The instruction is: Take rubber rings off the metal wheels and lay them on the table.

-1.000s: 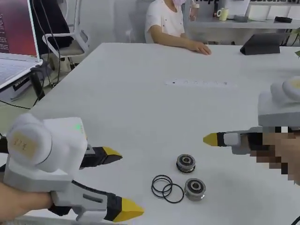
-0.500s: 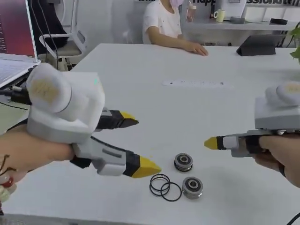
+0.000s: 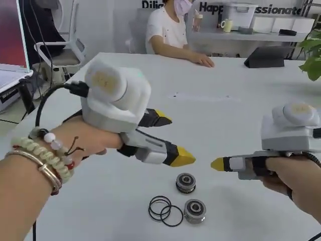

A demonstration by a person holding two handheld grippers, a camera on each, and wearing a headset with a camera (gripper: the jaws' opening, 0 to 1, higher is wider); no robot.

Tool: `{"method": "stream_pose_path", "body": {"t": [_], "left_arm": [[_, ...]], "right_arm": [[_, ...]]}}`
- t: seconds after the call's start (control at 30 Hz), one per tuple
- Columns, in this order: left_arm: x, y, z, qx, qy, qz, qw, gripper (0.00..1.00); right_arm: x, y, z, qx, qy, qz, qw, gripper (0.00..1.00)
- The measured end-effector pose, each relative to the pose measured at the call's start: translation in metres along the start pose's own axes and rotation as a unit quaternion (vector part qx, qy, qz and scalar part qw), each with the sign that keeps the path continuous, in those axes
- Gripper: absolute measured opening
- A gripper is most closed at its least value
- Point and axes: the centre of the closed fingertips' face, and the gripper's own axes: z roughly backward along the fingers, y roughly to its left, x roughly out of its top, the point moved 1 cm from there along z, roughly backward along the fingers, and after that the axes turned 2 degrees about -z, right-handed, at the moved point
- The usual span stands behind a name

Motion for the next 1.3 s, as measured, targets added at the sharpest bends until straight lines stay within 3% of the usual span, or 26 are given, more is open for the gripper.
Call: {"method": "stream_pose_path", "body": {"t": [0.33, 0.4, 0.47, 0.73, 0.93, 1.3], "left_arm": [[-0.016, -0.008, -0.043, -0.022, 0.024, -0.014, 0.9994, 0.48], [-0.02, -0.009, -0.05, -0.018, 0.018, 0.016, 0.9996, 0.44], [-0.024, -0.009, -0.056, -0.009, 0.006, 0.025, 0.9996, 0.4], [-0.056, -0.009, -0.06, 0.005, 0.028, 0.029, 0.9992, 0.36], [-0.065, -0.011, -0.064, 0.006, 0.037, 0.033, 0.9988, 0.29], [-0.073, -0.003, -0.065, 0.016, 0.04, 0.05, 0.9978, 0.27]], "right_arm": [[-0.001, -0.004, 0.001, -0.002, -0.002, -0.001, 1.0, 0.09], [0.001, -0.005, 0.0, -0.001, -0.003, 0.0, 1.0, 0.09], [0.0, -0.005, -0.001, 0.0, -0.001, 0.0, 1.0, 0.09], [-0.003, -0.008, -0.005, 0.001, 0.009, 0.001, 1.0, 0.09], [-0.009, -0.008, -0.009, 0.0, 0.024, 0.015, 0.9996, 0.09], [-0.012, -0.007, -0.012, 0.002, 0.036, 0.044, 0.9984, 0.09]]}}
